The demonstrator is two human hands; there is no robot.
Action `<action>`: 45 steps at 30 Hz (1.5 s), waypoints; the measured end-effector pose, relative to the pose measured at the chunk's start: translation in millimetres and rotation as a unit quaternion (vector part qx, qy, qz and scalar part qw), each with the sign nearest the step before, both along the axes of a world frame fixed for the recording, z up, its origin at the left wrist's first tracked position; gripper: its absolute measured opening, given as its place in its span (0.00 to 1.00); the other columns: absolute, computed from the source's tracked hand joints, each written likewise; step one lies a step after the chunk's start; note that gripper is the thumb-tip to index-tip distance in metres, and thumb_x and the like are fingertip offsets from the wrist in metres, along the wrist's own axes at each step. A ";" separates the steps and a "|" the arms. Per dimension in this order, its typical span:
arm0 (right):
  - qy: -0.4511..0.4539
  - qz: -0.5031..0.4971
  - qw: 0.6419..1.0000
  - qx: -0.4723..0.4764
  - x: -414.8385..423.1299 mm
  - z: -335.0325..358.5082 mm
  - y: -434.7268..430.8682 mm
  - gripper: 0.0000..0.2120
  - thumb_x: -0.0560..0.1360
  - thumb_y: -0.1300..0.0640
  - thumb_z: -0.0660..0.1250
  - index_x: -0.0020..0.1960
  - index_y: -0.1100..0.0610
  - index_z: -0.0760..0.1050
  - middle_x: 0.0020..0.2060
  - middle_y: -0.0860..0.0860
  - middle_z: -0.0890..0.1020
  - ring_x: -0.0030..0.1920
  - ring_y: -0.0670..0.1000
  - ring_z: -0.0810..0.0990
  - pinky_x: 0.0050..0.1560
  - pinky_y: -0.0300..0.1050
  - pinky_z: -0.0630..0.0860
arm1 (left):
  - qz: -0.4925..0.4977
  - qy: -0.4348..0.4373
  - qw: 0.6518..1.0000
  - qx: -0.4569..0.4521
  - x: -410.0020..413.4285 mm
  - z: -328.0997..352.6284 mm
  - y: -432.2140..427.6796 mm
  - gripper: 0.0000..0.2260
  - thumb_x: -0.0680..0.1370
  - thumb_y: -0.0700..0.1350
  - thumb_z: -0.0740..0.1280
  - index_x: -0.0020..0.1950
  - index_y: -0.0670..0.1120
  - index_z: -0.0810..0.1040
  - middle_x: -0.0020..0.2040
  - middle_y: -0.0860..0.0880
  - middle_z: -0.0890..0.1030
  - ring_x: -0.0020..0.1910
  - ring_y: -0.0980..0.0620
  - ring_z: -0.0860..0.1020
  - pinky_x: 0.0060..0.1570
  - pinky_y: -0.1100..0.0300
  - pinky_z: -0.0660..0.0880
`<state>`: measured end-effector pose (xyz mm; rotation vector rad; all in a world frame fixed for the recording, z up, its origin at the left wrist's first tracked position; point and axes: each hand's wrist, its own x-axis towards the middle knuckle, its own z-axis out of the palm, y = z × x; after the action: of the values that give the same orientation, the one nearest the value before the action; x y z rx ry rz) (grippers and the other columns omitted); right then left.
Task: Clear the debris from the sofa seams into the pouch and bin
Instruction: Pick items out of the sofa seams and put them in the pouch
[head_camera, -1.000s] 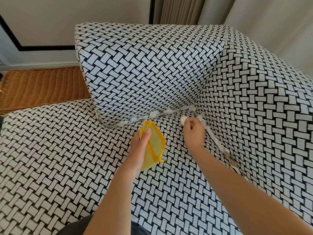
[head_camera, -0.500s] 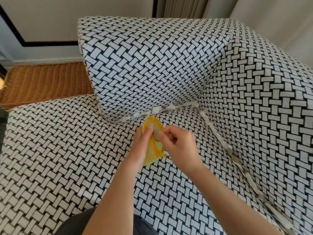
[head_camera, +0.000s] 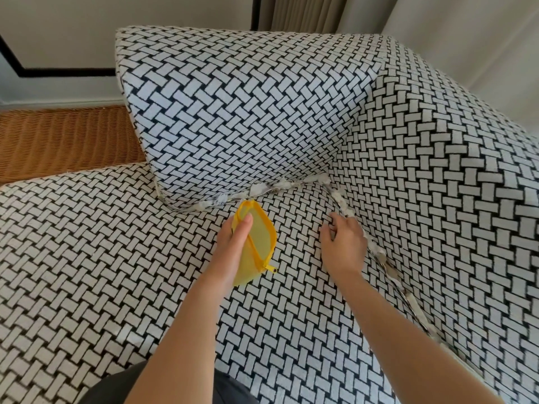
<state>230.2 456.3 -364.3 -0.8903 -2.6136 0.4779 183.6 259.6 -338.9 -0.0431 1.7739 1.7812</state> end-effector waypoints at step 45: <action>-0.256 0.061 0.958 -0.113 -70.9 28.0 60.4 0.19 0.79 0.61 0.52 0.68 0.53 0.64 0.57 0.55 0.76 0.51 0.54 0.75 0.51 0.47 0.74 | -0.002 0.004 0.999 0.049 -2.8 -8.8 -1.8 0.43 0.62 0.70 0.58 0.74 0.55 0.55 0.67 0.48 0.66 0.60 0.51 0.70 0.53 0.56 0.68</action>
<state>159.3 516.7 -336.3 -1.0418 -3.1463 0.6648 180.9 257.8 -347.7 0.0082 1.6885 1.8658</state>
